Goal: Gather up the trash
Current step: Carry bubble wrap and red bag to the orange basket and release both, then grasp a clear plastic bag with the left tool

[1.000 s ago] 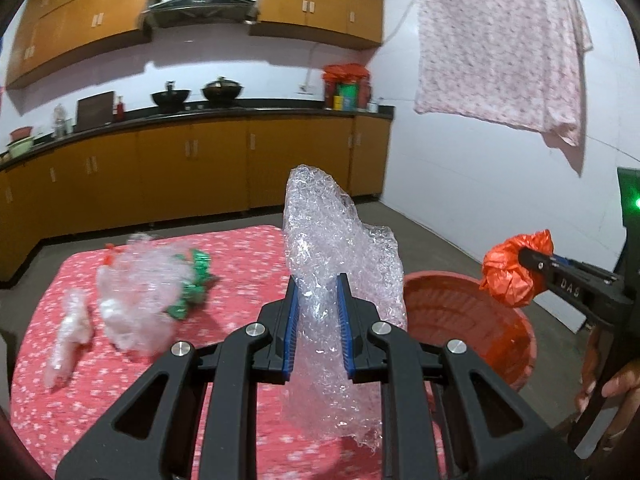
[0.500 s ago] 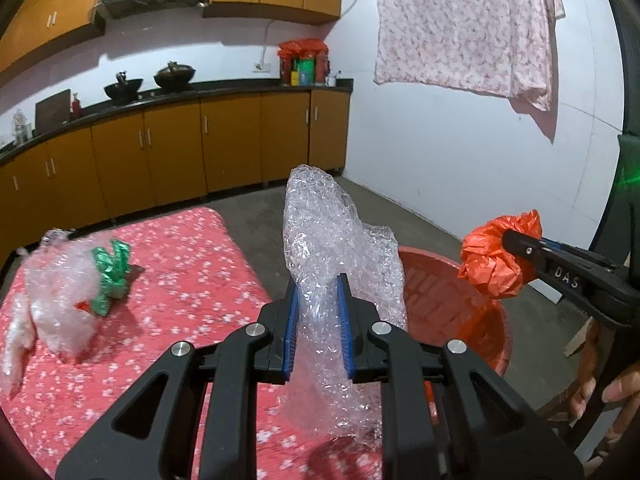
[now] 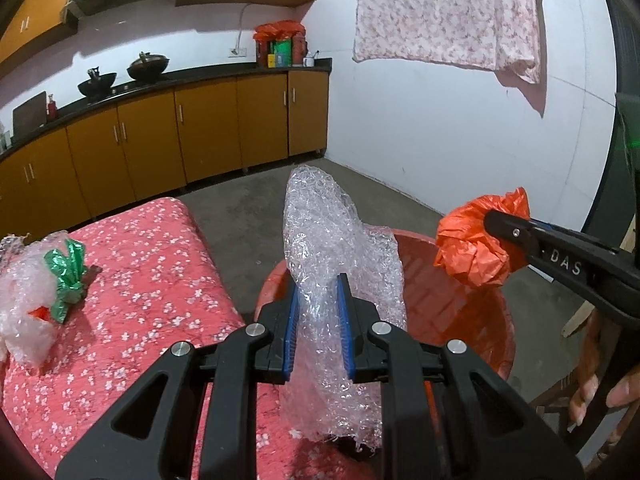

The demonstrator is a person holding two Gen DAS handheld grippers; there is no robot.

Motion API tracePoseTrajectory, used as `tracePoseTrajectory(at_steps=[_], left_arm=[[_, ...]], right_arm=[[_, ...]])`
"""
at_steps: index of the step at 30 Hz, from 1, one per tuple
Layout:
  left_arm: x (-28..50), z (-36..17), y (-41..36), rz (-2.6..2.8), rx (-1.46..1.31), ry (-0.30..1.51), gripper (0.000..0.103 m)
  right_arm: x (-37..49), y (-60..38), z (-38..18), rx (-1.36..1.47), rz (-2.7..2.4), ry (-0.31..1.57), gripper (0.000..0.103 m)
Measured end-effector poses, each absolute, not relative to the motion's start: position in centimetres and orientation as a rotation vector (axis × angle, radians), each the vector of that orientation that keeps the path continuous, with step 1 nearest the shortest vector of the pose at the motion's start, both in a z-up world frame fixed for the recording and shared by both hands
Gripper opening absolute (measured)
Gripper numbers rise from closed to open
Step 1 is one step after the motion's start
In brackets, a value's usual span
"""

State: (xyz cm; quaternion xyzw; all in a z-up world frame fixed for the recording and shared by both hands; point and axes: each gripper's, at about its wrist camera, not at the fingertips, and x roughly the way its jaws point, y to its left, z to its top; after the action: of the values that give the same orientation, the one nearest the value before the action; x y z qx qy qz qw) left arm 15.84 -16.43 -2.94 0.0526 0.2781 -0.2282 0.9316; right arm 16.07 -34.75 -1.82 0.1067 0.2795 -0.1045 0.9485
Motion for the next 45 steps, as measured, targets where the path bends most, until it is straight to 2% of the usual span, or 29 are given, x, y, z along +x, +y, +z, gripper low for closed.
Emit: tracePoseTrajectory(at_steps=[4,6,7,8,12,18,21,23,26,32,38,45], left_arm=[[16.0,-3.4,-17.0,-0.48,0.116,0.58,0.021],[16.1,-3.5,-17.0,-0.483,0.117,0.582,0.034],[16.1,-3.5,-17.0,-0.486,0.113,0.579,0.048],[16.1,-3.5,-17.0,-0.485,0.111,0.576,0.057],[16.1,-3.6,-16.7,-0.466,0.116,0.571,0.057],[16.5,-3.5,-14.8,-0.398,0.08,0.579,0.057],[16.3,-3.3,-13.7,-0.371,0.065,0.576,0.058],[16.0,-3.1,-13.1,-0.356,0.053,0.572,0.062],[15.3,-2.7,-11.8,-0.329,0.044,0.556,0.067],[13.8,-2.1,-7.4,-0.246,0.022,0.532,0.078],[12.1,-1.5,-0.5,-0.092,0.004,0.505,0.091],[11.8,-1.7,10.4,0.167,0.011,0.51,0.096]], right_arm=[[16.5,-35.2,-2.2,0.24,-0.196,0.571,0.025],[16.6,-35.3,-2.4,0.255,-0.185,0.57,0.027],[16.6,-35.3,-2.5,0.262,-0.18,0.572,0.03],[16.7,-35.4,-2.6,0.263,-0.178,0.573,0.033],[16.7,-35.6,-2.7,0.259,-0.185,0.573,0.036],[16.1,-36.0,-2.7,0.246,-0.219,0.563,0.047],[15.9,-35.8,-2.6,0.232,-0.233,0.554,0.057],[15.5,-35.6,-2.6,0.216,-0.24,0.541,0.071],[15.1,-34.5,-2.3,0.184,-0.23,0.513,0.085],[15.3,-31.5,-1.8,0.13,-0.2,0.491,0.099],[16.1,-28.2,-2.0,0.117,-0.133,0.515,0.099],[17.2,-22.7,-2.4,0.076,-0.05,0.53,0.099]])
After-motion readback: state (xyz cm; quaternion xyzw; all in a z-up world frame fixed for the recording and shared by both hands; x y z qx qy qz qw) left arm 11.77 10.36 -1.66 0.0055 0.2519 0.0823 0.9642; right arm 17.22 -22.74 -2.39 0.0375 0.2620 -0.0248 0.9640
